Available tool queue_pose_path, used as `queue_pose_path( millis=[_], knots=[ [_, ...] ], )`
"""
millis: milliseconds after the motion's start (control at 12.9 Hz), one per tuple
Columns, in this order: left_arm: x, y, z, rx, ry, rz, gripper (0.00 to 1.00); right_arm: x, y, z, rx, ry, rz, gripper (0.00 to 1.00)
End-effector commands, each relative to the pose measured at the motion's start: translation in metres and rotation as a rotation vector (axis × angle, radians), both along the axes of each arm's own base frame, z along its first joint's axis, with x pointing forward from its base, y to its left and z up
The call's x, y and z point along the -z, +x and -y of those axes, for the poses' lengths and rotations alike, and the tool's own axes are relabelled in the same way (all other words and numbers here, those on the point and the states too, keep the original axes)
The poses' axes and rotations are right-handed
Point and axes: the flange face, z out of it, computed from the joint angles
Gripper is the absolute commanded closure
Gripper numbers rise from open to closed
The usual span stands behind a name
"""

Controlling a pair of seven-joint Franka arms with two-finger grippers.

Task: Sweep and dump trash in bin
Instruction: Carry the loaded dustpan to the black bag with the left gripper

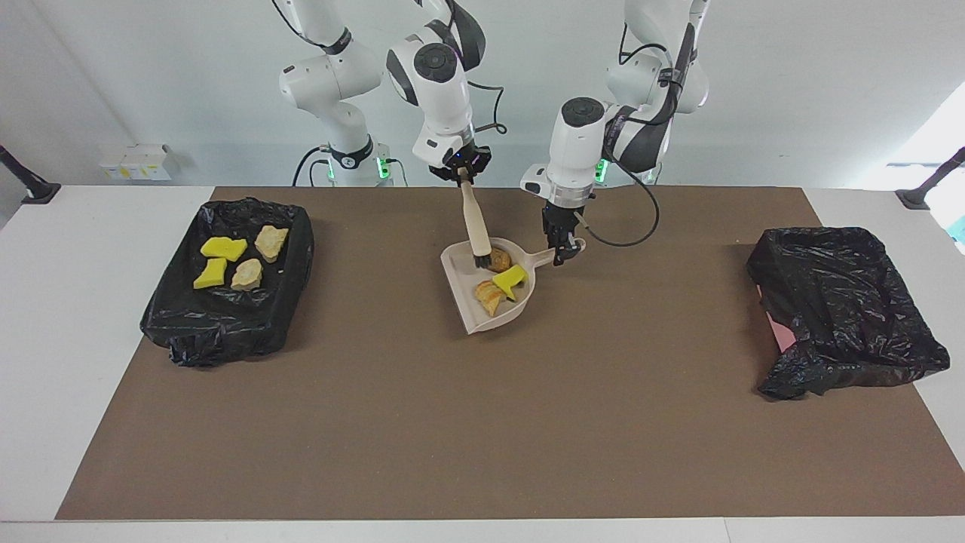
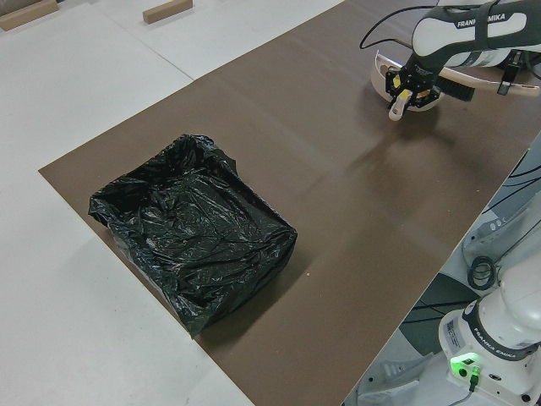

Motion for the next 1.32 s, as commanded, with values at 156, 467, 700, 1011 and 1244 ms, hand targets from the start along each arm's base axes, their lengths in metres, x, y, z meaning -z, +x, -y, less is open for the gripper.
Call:
queue_pose_path(
  millis=[156,467,700,1011,1244],
  knots=[
    [-0.061,0.063,-0.053,0.081,-0.023,-0.042,1.00,-0.005,-0.002,-0.011,0.026,0.039,0.040,1.00],
    [-0.099,0.107,-0.124,0.131,-0.011,-0.099,1.00,-0.003,-0.007,-0.018,0.045,0.037,0.033,1.00],
    [-0.112,0.122,-0.185,0.170,-0.003,-0.119,1.00,0.015,-0.025,-0.043,0.074,0.003,0.014,1.00],
    [-0.113,0.131,-0.269,0.209,0.000,-0.132,1.00,0.044,-0.089,-0.089,0.152,-0.078,0.013,1.00],
    [-0.116,0.131,-0.333,0.213,0.002,-0.137,1.00,0.075,-0.134,-0.103,0.166,-0.075,0.040,1.00]
  ],
)
